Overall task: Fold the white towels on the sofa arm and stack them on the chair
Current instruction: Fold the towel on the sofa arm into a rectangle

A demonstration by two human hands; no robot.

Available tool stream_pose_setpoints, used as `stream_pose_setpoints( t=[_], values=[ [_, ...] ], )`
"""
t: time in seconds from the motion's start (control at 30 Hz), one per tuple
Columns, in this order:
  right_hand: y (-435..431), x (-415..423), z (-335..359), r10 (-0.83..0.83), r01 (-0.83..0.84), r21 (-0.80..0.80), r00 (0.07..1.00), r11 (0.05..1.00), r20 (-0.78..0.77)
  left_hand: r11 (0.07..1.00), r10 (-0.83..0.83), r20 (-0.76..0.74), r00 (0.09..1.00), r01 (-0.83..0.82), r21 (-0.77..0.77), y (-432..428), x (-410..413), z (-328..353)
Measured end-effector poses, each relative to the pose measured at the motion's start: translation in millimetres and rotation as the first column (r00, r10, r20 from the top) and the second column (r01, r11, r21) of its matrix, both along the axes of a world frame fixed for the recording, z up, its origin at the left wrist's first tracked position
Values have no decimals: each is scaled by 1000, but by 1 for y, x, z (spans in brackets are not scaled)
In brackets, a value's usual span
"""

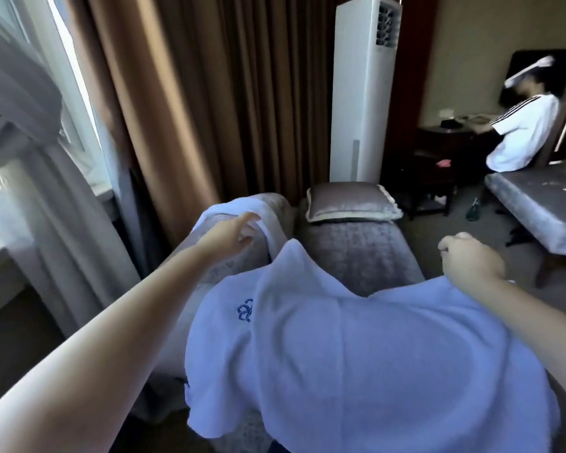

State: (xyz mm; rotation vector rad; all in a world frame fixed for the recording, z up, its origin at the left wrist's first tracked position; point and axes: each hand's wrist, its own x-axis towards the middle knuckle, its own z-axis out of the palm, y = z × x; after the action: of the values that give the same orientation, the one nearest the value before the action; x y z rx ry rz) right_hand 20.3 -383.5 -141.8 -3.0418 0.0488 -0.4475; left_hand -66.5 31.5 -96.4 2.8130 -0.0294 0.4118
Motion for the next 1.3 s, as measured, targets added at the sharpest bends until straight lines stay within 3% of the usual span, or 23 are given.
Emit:
stream_pose_setpoints(
  t=[0.23, 0.33, 0.57, 0.7, 0.8, 0.93, 1.0, 1.1, 1.17, 1.3],
  values=[
    [133, -10, -22, 369, -369, 30, 929, 929, 6, 952, 276, -83, 958, -260, 163, 52, -35, -38],
    [195, -18, -33, 472, -470, 96, 882, 877, 12, 929, 331, -178, 927, -287, 233, 54, -47, -57],
    [285, -14, -38, 579, -561, 199, 814, 804, -43, 962, 266, -235, 935, -244, 119, 42, -46, -70],
    [305, -1, -41, 681, -584, 356, 668, 729, -300, 973, 212, -209, 955, -186, 138, 44, -46, -73],
    [321, 0, -41, 739, -624, 396, 576, 674, -349, 980, 174, -132, 976, -159, 119, 50, -49, -75],
    [330, 0, -40, 792, -638, 471, 525, 608, -311, 981, 154, -80, 985, -143, 129, 53, -53, -73],
    [332, 1, -37, 797, -663, 446, 542, 601, -268, 981, 156, -62, 986, -147, 127, 53, -55, -72],
    [341, 4, -22, 778, -725, 399, 627, 561, 46, 977, 207, -5, 978, -206, 57, 61, -61, -62],
    [355, 1, -6, 771, -779, 407, 593, 477, 233, 960, 279, 78, 957, -275, -62, 76, -64, -51],
    [398, -4, 12, 786, -830, 347, 540, 437, 301, 879, 447, 105, 888, -414, -237, 119, -68, -31]
  ],
)
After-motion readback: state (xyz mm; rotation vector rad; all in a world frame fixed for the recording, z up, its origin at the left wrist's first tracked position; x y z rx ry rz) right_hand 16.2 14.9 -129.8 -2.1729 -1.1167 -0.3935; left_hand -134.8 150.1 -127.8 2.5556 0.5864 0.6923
